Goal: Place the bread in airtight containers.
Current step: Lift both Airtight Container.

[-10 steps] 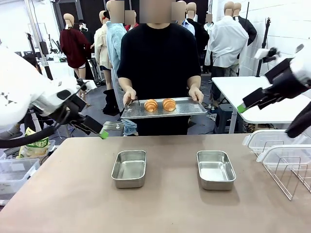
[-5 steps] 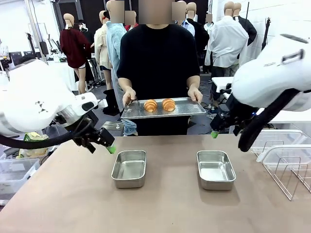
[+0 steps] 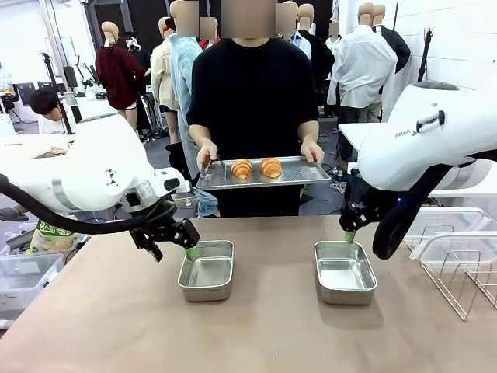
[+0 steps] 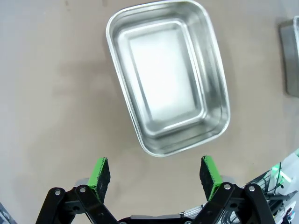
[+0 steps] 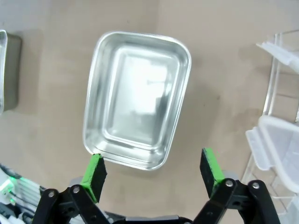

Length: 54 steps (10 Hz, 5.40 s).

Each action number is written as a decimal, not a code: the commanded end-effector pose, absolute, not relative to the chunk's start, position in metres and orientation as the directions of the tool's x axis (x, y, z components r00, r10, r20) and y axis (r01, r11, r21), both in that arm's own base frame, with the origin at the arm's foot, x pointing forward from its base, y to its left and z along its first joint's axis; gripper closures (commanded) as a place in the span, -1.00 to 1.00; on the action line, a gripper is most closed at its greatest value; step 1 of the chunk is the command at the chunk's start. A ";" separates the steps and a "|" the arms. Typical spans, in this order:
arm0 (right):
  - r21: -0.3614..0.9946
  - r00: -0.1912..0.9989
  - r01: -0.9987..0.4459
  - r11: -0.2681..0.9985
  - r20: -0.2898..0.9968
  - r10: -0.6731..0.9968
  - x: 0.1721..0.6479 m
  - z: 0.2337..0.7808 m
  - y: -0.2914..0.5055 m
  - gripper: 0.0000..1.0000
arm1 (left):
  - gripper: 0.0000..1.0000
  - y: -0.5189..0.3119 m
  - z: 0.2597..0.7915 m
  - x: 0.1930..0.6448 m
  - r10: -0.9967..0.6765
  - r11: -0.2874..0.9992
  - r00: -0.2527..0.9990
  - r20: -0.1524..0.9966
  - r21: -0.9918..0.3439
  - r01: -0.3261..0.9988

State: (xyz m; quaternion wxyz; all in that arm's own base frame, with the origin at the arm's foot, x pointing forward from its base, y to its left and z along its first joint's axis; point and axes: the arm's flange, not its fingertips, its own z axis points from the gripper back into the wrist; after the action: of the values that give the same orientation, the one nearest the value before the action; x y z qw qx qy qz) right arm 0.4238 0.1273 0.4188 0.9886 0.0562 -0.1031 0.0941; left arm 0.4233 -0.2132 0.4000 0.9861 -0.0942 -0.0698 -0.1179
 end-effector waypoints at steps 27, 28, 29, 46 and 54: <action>0.098 0.998 -0.067 0.993 0.015 0.066 0.483 0.309 0.109 1.00 | 1.00 -0.232 0.314 0.516 -0.028 0.999 0.984 0.178 0.023 0.025; 0.096 0.998 -0.067 0.993 0.017 0.066 0.483 0.309 0.109 1.00 | 1.00 -0.232 0.314 0.517 -0.026 1.000 0.985 0.173 0.021 0.022; 0.095 0.998 -0.066 0.993 0.020 0.065 0.483 0.309 0.108 1.00 | 1.00 -0.232 0.314 0.517 -0.023 1.000 0.989 0.149 0.000 0.023; 0.246 0.980 -0.099 0.964 0.194 0.051 0.434 0.503 0.063 1.00 | 1.00 -0.215 0.493 0.434 -0.085 0.988 0.967 0.238 -0.104 0.113; 0.204 0.970 -0.118 0.972 0.231 0.069 0.414 0.542 0.068 1.00 | 1.00 -0.224 0.521 0.412 -0.100 0.990 0.954 0.282 -0.072 0.125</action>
State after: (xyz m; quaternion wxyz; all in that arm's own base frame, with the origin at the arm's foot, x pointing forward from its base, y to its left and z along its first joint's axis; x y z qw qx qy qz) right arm 0.4145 0.0686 0.5415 0.9869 0.1063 -0.1104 0.0508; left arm 0.4115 -0.2223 0.5177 0.9875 -0.0428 -0.1411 -0.0555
